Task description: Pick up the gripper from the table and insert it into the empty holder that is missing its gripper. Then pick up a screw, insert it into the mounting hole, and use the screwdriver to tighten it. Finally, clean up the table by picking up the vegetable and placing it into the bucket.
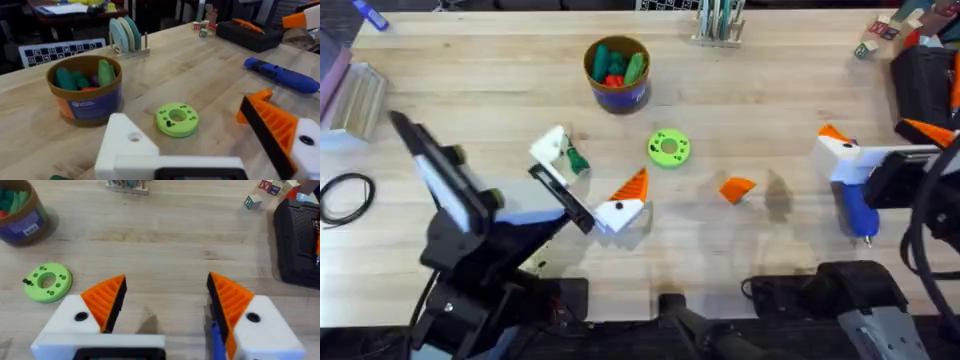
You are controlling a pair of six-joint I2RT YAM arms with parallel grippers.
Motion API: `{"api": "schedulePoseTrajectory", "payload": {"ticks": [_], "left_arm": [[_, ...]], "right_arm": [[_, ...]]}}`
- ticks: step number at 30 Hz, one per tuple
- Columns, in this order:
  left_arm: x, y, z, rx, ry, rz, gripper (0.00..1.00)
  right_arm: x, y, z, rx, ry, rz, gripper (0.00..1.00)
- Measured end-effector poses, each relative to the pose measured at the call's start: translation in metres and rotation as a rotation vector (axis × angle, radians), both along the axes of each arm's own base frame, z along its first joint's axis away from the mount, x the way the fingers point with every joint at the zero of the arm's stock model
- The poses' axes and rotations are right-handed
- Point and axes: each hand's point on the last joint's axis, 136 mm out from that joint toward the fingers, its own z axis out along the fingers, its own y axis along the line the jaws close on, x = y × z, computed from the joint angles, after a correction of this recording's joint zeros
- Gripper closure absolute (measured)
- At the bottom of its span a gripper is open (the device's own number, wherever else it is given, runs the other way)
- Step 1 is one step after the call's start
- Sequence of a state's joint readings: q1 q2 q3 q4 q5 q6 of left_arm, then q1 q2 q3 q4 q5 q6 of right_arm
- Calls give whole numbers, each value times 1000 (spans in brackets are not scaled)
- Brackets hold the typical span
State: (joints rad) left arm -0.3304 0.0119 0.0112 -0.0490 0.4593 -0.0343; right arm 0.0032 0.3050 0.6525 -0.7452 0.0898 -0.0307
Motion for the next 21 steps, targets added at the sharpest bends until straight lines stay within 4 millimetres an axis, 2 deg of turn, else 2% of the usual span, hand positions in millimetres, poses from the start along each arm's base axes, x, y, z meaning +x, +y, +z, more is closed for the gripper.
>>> {"api": "schedulePoseTrajectory", "payload": {"ticks": [21], "left_arm": [[-3, -3, -4, 1, 20, -25, 16]], "right_arm": [[0, 0, 0, 0, 0, 0, 10]]}}
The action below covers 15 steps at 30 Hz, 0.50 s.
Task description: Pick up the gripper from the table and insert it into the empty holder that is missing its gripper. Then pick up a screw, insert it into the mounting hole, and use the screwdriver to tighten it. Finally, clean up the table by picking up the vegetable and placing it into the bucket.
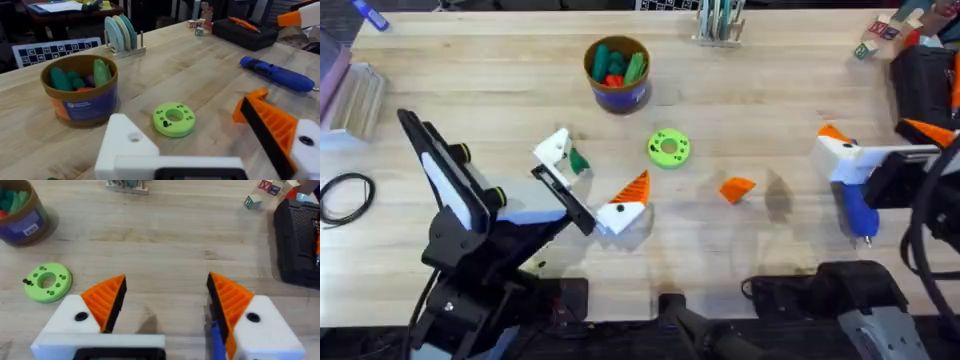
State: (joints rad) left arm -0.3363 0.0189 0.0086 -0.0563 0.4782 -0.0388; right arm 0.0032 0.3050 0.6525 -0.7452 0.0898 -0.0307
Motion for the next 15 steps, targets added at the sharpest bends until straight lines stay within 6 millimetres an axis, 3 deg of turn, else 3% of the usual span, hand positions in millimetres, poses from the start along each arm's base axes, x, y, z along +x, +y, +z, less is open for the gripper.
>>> {"api": "schedulePoseTrajectory", "payload": {"ticks": [8, 15], "left_arm": [[0, 0, 0, 0, 0, 0, 15], [0, 0, 0, 0, 0, 0, 15]], "right_arm": [[2, 2, 3, 12, -13, 8, 10], [2, 38, -15, 131, 89, 180, 10]]}}
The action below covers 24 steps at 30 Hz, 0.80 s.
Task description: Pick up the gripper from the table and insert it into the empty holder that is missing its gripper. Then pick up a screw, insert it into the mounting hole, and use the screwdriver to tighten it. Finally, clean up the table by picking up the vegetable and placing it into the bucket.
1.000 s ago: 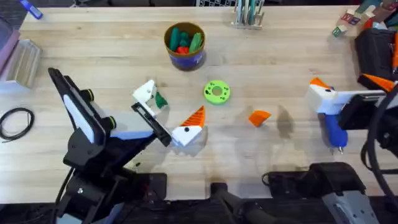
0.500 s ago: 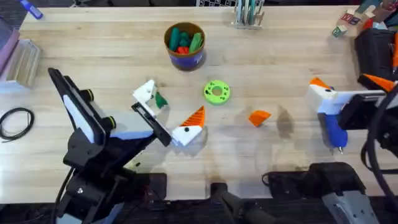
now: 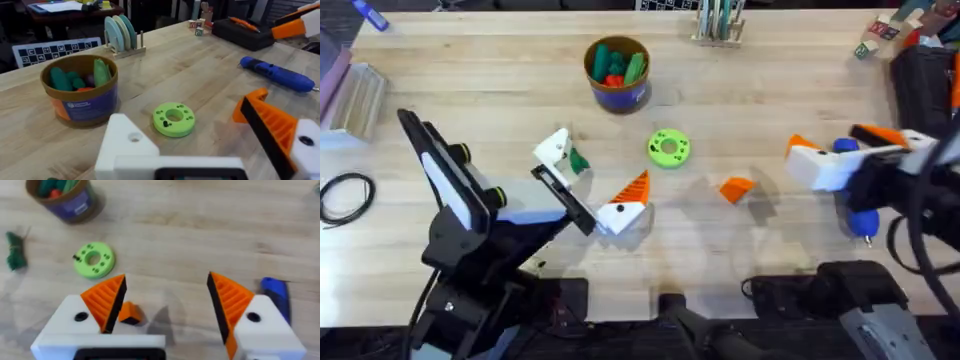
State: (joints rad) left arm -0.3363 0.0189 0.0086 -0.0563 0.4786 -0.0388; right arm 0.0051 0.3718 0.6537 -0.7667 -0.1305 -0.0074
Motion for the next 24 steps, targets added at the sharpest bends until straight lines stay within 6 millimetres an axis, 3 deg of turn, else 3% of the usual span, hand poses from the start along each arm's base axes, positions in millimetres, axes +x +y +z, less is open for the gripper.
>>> {"api": "schedulePoseTrajectory", "payload": {"ticks": [8, 15, 24], "left_arm": [[0, 0, 0, 0, 0, 0, 15], [0, 0, 0, 0, 0, 0, 15], [0, 0, 0, 0, 0, 0, 15]], "right_arm": [[6, 31, -46, 36, 307, 149, 9], [-4, 61, -81, -46, 524, 341, 10], [-12, 64, -101, -106, 639, 387, 10]]}}
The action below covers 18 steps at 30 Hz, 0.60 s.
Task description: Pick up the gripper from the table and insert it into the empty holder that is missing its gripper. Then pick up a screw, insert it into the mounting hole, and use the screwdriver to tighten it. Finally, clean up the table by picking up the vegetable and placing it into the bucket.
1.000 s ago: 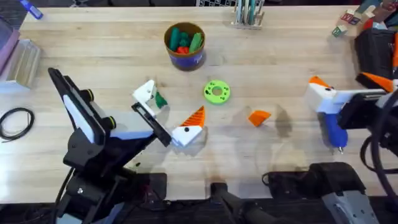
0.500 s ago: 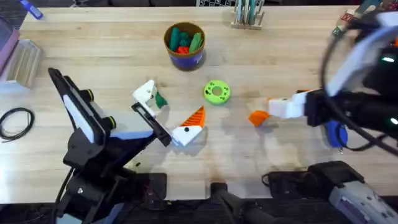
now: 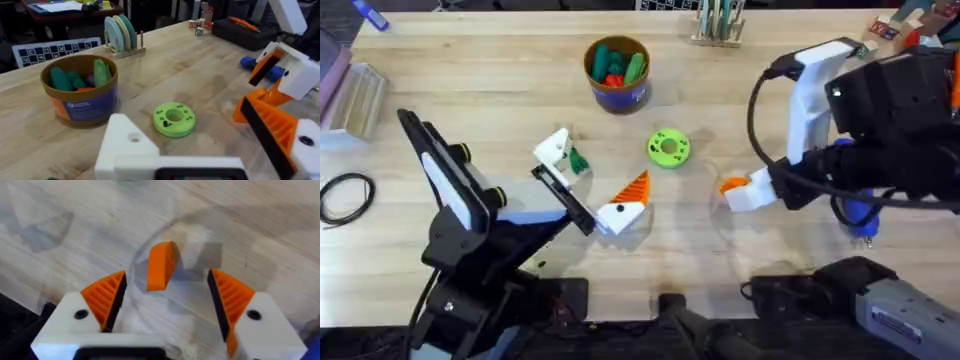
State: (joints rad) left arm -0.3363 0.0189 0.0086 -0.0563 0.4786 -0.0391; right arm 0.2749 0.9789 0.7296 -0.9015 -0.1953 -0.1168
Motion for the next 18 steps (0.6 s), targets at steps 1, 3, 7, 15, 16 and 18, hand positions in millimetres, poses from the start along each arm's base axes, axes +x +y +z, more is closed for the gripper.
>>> {"api": "schedulePoseTrajectory", "payload": {"ticks": [1, 3, 7, 15, 16, 18], "left_arm": [[0, 0, 0, 0, 0, 0, 15], [0, 0, 0, 0, 0, 0, 15], [0, 0, 0, 0, 0, 0, 15], [0, 0, 0, 0, 0, 0, 15], [0, 0, 0, 0, 0, 0, 15], [0, 0, 0, 0, 0, 0, 15]], "right_arm": [[0, 0, -2, -3, 8, 0, 10], [1, 0, -5, -8, 25, 2, 10], [3, 0, -11, -16, 48, 4, 24], [3, -1, -13, -27, 51, 8, 601], [4, 0, -12, -26, 49, 9, 669], [5, 0, -12, -26, 45, 7, 789]]}}
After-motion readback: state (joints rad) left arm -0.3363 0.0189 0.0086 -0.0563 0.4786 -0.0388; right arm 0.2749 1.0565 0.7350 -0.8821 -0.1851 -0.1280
